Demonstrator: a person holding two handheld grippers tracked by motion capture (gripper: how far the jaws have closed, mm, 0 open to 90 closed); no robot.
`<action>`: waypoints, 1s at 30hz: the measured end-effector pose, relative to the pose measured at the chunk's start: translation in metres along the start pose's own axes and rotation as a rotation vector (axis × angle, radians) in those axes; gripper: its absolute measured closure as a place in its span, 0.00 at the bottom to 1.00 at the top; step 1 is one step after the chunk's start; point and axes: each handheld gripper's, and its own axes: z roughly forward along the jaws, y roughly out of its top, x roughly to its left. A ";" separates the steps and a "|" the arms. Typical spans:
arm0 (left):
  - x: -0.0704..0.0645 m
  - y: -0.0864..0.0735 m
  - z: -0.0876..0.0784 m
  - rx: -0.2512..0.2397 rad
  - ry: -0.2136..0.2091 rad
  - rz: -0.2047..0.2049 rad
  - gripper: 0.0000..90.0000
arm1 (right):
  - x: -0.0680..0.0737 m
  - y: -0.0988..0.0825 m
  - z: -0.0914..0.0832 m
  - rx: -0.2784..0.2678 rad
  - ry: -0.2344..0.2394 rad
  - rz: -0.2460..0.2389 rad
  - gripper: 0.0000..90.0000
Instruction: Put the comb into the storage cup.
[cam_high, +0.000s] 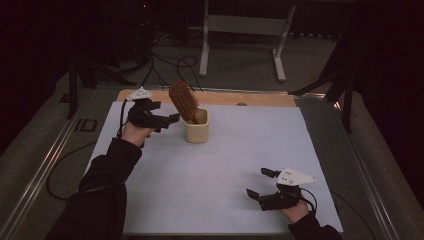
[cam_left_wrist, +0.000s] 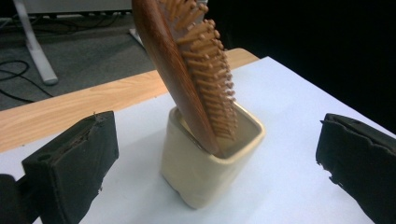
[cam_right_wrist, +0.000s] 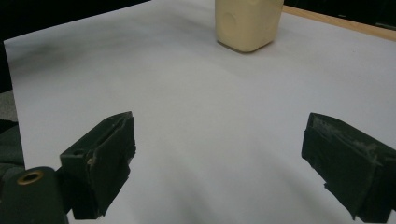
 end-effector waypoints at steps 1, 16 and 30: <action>0.000 0.000 0.000 0.000 0.000 0.000 0.00 | 0.000 0.000 0.000 0.000 0.000 0.000 0.11; -0.004 -0.035 -0.031 -0.019 -0.047 0.029 0.00 | 0.001 0.001 -0.001 0.002 -0.003 -0.002 0.11; -0.013 -0.071 -0.055 -0.005 -0.088 0.072 0.00 | 0.002 0.001 0.000 0.000 0.001 -0.006 0.11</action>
